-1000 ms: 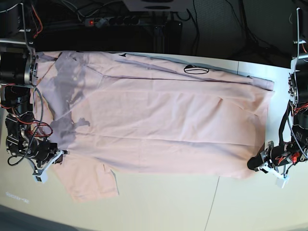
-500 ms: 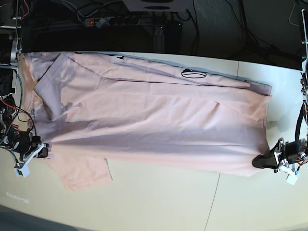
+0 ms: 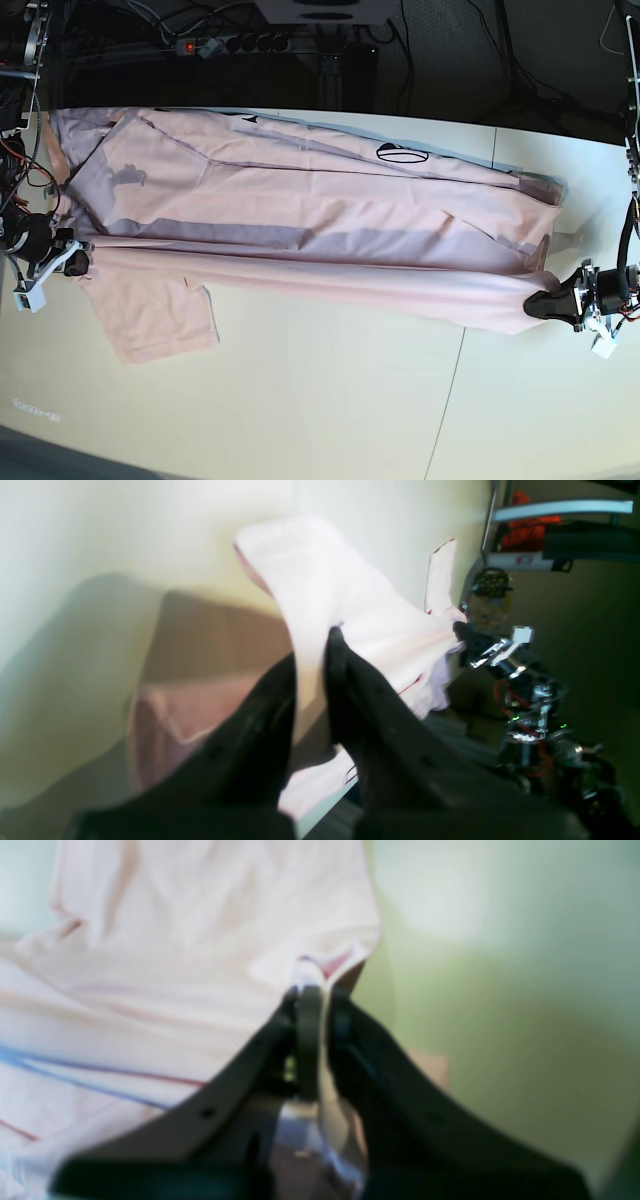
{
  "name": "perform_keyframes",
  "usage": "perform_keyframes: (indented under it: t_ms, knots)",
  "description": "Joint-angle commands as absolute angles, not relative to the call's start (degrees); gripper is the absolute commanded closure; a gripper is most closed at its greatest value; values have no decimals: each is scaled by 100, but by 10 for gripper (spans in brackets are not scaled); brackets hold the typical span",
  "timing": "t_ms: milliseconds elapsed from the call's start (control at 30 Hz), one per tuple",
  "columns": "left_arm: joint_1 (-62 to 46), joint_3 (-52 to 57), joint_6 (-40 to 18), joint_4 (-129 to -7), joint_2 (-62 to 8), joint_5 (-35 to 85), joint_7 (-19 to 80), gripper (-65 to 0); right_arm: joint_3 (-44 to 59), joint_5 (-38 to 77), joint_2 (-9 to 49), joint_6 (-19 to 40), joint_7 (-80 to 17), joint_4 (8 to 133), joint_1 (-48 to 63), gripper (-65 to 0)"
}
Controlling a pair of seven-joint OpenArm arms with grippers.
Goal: Fold the T-shirt properly
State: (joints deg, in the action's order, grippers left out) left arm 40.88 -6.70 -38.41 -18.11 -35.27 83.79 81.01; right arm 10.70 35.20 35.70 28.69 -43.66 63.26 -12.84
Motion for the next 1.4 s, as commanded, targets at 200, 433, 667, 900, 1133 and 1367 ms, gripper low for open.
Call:
perform_keyframes:
  t_ms: [200, 433, 667, 900, 1133, 1367]
  knots:
    - [3747, -652, -4000, -2228, -3717, 8500, 8000, 0, 1264, 3496, 3760, 3046, -4254, 6777, -978, 0]
    - [3048, -652, -4000, -3197, -3747, 8500, 8000, 0, 1264, 3494, 3760, 3044, -4289, 6788, -825, 0]
    - [2858, -652, -4000, -3371, -3747, 8500, 8000, 0, 1264, 3485, 3719, 3039, -4289, 6735, -565, 0]
    - [2856, -652, -4000, -3371, -3747, 8500, 8000, 0, 1264, 3435, 3701, 3022, -4278, 6733, -519, -320]
    - [2858, -652, -4000, -3389, -3747, 8500, 8000, 0, 1420, 3603, 3701, 3022, -4272, 6746, -956, -378]
    - [2858, -652, -4000, -3791, -3747, 8500, 8000, 0, 1514, 3577, 3667, 3022, -4397, 6606, -1680, -378]
